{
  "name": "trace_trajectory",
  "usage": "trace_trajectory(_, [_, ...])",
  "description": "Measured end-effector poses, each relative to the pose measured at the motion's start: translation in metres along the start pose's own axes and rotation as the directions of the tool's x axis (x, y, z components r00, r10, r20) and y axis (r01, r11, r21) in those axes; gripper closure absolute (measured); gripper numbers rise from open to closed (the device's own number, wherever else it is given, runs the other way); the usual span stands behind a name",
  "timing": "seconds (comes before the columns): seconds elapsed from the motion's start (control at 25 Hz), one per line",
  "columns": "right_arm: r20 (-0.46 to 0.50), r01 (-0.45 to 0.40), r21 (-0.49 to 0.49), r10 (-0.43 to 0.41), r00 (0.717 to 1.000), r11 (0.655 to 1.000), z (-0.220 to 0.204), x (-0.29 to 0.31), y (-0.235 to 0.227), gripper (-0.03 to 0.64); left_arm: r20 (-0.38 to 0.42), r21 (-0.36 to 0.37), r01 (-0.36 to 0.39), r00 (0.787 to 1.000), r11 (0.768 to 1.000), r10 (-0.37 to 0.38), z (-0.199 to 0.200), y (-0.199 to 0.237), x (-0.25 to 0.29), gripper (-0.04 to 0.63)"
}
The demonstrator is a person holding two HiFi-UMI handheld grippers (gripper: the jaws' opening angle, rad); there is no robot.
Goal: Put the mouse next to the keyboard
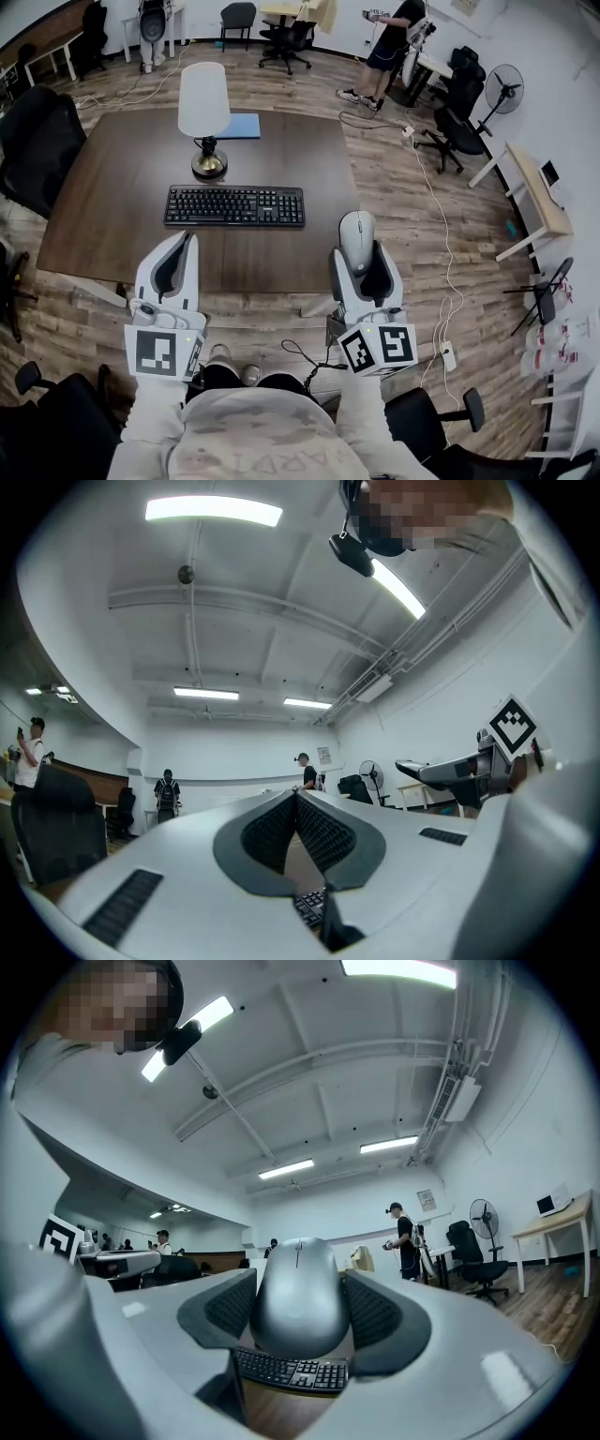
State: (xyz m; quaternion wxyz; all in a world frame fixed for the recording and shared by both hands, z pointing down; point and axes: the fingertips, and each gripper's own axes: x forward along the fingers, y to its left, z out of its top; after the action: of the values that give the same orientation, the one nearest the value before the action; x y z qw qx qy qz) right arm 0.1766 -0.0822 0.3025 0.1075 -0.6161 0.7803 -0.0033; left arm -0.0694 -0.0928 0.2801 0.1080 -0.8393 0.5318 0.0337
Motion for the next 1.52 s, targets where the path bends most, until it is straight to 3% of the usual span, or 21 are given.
trace_trajectory(0.36, [-0.01, 0.022, 0.002, -0.022, 1.0, 1.0, -0.006, 0.014, -0.005, 0.31, -0.011, -0.001, 0.018, 1.0, 1.0, -0.018, -0.009, 0.007, 0.015, 0.589])
trace_trajectory(0.84, [-0.036, 0.074, 0.019, -0.073, 0.997, 0.997, -0.022, 0.065, -0.031, 0.31, -0.011, -0.021, 0.055, 0.998, 0.998, -0.055, -0.025, 0.025, 0.076, 0.589])
trace_trajectory(1.16, [-0.073, 0.098, 0.039, -0.095, 0.993, 0.994, -0.049, 0.109, -0.049, 0.311, -0.034, -0.027, 0.061, 0.997, 0.998, -0.062, -0.05, 0.043, 0.114, 0.589])
trace_trajectory(1.52, [-0.189, 0.149, 0.057, -0.136, 0.973, 0.987, -0.1, 0.154, -0.082, 0.311, -0.074, -0.05, 0.065, 0.995, 0.997, -0.069, -0.079, 0.057, 0.159, 0.589])
